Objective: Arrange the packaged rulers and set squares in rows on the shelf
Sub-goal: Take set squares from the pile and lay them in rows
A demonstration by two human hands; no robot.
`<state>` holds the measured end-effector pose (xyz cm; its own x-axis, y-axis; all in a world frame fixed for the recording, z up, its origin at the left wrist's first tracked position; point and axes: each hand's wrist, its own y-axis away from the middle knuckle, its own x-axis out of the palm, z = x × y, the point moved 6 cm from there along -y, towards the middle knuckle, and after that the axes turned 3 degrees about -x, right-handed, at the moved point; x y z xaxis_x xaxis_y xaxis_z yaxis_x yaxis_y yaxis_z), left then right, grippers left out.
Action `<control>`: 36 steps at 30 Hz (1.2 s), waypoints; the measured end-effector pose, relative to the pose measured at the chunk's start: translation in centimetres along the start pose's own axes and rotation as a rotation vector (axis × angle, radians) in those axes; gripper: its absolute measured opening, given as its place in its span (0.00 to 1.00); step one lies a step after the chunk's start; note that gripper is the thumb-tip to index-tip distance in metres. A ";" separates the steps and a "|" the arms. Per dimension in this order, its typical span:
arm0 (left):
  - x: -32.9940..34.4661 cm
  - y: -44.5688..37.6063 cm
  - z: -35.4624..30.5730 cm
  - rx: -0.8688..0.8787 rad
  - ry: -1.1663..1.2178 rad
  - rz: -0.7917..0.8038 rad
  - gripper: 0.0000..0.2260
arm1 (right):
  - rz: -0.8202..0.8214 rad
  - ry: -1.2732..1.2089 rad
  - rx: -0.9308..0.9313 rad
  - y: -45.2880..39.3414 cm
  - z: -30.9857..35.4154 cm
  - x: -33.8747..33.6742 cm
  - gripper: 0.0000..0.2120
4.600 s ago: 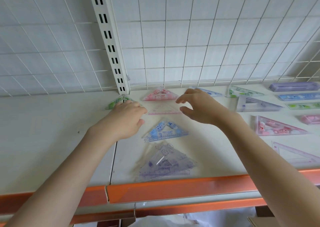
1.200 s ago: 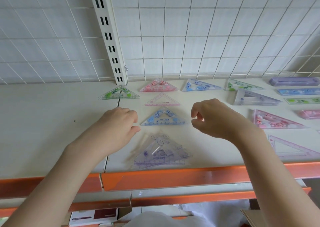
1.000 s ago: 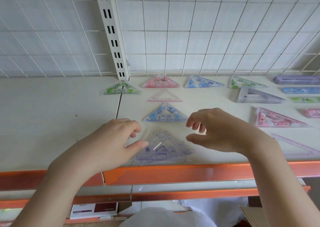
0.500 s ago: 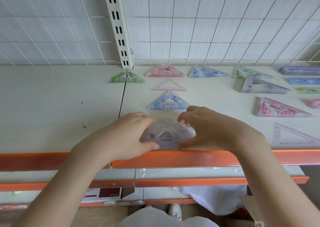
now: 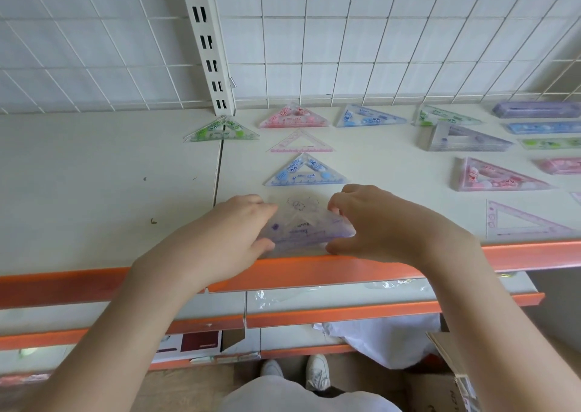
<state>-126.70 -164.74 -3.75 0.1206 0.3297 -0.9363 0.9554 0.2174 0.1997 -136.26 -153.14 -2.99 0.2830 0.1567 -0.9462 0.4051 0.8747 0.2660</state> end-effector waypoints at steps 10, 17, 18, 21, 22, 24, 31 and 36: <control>-0.2 -0.3 -0.7 0.061 -0.072 -0.055 0.09 | -0.040 0.047 0.115 0.4 0.3 -0.4 0.18; 0.1 -1.0 -1.4 0.135 -0.025 -0.103 0.13 | -0.033 0.024 0.174 0.2 0.7 -0.3 0.16; 0.0 -1.0 -1.2 0.128 -0.013 -0.099 0.15 | -0.022 0.016 0.176 0.2 0.6 -0.3 0.16; -0.1 -1.2 -0.9 0.102 0.022 -0.079 0.18 | -0.008 0.005 0.160 0.0 0.7 -0.4 0.17; 0.0 -1.3 -1.1 0.106 0.034 -0.074 0.18 | -0.008 -0.001 0.147 -0.2 0.9 -0.4 0.16; 0.1 -1.5 -1.7 0.123 0.051 -0.076 0.15 | -0.008 -0.007 0.126 -0.7 1.3 -0.5 0.15; -0.1 -0.8 0.1 -0.015 -0.078 -0.106 0.16 | 0.038 0.018 0.166 0.1 -0.3 -0.7 0.17; 0.4 -1.5 -1.1 0.004 -0.106 -0.073 0.14 | 0.033 0.027 0.119 -0.4 0.6 -0.9 0.14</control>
<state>-128.41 -163.97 -4.11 0.0788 0.2139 -0.9737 0.9638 0.2332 0.1293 -136.09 -153.89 -2.16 0.2745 0.1980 -0.9410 0.4972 0.8084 0.3151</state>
